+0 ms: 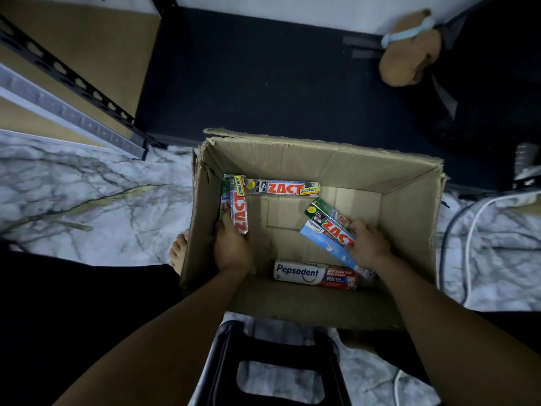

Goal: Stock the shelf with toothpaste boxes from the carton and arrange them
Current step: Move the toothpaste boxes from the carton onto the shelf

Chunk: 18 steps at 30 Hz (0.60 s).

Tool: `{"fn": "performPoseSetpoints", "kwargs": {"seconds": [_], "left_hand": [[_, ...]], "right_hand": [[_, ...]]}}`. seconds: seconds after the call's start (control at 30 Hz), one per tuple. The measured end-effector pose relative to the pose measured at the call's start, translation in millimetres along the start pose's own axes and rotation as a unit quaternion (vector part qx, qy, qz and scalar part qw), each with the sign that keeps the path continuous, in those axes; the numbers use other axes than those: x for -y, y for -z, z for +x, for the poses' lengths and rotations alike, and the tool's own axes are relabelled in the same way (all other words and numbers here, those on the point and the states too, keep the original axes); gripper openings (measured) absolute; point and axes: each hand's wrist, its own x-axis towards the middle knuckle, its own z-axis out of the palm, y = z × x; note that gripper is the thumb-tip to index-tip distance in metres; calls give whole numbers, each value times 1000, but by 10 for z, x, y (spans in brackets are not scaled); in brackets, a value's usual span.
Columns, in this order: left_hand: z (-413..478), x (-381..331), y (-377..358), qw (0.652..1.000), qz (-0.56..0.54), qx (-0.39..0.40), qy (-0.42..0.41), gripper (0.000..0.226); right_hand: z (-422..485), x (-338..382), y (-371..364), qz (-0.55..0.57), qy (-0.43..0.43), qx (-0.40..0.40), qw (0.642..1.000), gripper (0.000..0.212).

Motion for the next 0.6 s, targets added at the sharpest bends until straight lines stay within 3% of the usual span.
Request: {"fn": "performPoseSetpoints", "kwargs": {"seconds": [0.37,0.6], "left_hand": [[11,-2,54,991,-112,55,45,79],[-109,-64,238,979,-173,99,52,76]], "right_hand": [[-85,12,-29,59,13,1,998,64],[-300,219,-44,84,35,-5,996,55]]}}
